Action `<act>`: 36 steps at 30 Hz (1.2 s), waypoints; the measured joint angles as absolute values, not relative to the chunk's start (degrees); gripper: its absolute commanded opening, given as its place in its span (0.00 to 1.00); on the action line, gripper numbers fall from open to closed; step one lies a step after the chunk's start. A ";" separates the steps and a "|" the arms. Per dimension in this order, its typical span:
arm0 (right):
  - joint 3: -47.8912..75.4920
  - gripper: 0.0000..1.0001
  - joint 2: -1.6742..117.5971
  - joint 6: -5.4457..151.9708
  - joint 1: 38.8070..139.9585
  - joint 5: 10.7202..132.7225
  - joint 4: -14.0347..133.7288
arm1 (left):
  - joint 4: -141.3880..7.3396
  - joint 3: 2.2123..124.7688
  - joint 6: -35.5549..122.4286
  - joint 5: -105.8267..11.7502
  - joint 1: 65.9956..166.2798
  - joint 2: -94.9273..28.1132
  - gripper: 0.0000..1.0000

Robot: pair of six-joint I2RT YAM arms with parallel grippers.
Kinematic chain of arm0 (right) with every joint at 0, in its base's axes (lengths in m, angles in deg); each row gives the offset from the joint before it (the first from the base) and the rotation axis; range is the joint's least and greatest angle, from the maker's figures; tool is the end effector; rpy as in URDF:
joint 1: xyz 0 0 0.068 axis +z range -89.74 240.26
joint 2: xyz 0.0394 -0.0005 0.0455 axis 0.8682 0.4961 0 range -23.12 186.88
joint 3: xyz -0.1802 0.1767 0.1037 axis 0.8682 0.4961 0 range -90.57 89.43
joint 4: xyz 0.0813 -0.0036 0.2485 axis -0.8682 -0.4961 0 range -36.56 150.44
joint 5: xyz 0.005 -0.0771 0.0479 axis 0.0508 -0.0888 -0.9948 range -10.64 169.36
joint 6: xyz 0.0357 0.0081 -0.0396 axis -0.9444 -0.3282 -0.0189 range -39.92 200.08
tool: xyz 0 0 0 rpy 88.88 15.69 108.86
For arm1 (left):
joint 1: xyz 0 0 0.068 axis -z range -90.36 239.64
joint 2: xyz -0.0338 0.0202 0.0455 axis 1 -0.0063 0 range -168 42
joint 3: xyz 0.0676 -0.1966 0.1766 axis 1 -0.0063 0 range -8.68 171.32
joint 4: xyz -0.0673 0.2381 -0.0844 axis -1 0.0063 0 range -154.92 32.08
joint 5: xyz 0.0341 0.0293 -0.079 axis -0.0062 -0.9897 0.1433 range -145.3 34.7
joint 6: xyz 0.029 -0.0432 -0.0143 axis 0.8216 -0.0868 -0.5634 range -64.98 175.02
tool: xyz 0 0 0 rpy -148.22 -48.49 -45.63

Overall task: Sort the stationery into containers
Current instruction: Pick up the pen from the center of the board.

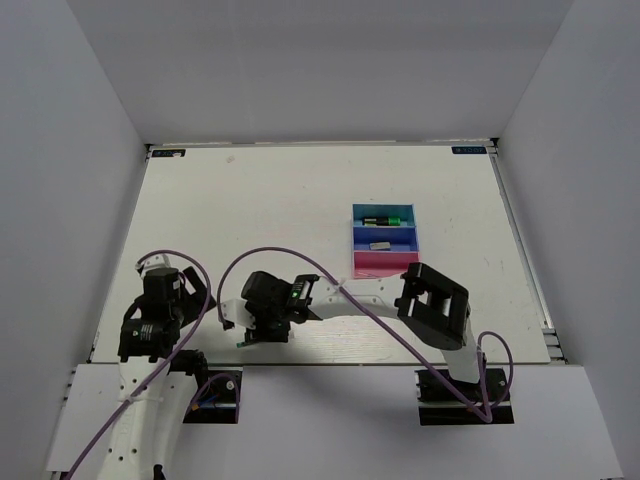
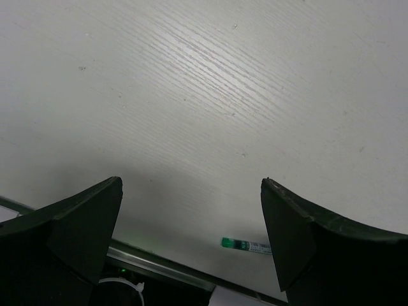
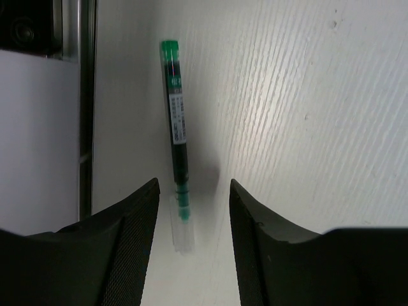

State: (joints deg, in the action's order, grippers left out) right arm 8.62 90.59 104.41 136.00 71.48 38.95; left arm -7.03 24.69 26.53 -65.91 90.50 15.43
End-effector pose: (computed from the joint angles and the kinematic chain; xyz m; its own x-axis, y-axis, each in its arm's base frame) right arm 0.1006 0.4162 0.1838 0.2212 -0.7866 -0.5765 -0.9752 -0.1729 -0.1383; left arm 0.0886 0.0052 0.2354 -0.6357 -0.4594 -0.6203 -0.4598 0.8709 -0.1737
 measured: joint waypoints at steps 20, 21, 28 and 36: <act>9.38 0.32 93.56 104.83 136.77 65.95 41.28 | -6.84 24.66 26.07 -67.94 90.50 17.05 1.00; 10.02 0.32 93.21 105.11 136.77 65.19 41.61 | -6.84 24.66 26.05 -68.01 90.50 17.05 1.00; 12.66 0.15 91.99 106.16 136.70 62.43 43.60 | -6.77 24.66 26.02 -68.12 90.50 17.05 1.00; 14.28 0.00 91.23 105.75 136.35 62.39 45.09 | -6.66 24.66 26.02 -68.23 90.50 17.05 1.00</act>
